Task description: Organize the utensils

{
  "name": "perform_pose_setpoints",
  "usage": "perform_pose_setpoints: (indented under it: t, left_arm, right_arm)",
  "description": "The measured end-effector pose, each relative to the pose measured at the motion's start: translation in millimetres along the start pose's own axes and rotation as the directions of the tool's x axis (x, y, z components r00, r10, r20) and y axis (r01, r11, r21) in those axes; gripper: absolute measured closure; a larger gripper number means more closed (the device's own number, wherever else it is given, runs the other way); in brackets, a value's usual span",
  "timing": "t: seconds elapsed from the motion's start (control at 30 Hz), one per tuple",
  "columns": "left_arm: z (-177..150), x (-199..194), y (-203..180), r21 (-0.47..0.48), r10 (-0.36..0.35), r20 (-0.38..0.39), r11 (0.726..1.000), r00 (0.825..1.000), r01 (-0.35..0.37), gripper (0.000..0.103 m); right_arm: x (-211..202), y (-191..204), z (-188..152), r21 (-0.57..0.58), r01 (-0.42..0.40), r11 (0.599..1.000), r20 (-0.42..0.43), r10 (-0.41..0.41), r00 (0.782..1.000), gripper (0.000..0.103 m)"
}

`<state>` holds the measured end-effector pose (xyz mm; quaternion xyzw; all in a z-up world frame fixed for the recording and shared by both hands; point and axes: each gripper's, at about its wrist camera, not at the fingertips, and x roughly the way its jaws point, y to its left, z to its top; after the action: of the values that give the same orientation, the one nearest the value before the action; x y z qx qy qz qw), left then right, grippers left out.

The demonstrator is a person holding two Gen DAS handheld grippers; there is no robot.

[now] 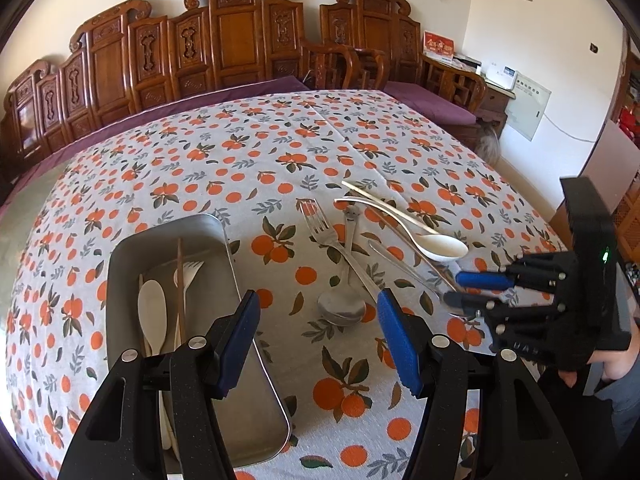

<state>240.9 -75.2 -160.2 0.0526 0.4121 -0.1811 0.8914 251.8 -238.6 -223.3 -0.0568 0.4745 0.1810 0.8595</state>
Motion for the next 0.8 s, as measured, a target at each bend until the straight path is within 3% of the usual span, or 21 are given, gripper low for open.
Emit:
perform_pose_setpoints:
  t: [0.33, 0.8]
  left_arm:
    - [-2, -3, 2, -0.001, -0.002, 0.001, 1.0, 1.0, 0.002, 0.045]
    - [-5, 2, -3, 0.012, 0.01, -0.013, 1.0, 1.0, -0.01, 0.045]
  right_arm:
    - [12, 5, -13, -0.047, 0.072, 0.996, -0.044, -0.074, 0.996, 0.071]
    - [11, -10, -11, 0.013, 0.006, 1.0, -0.042, -0.005, 0.999, 0.073]
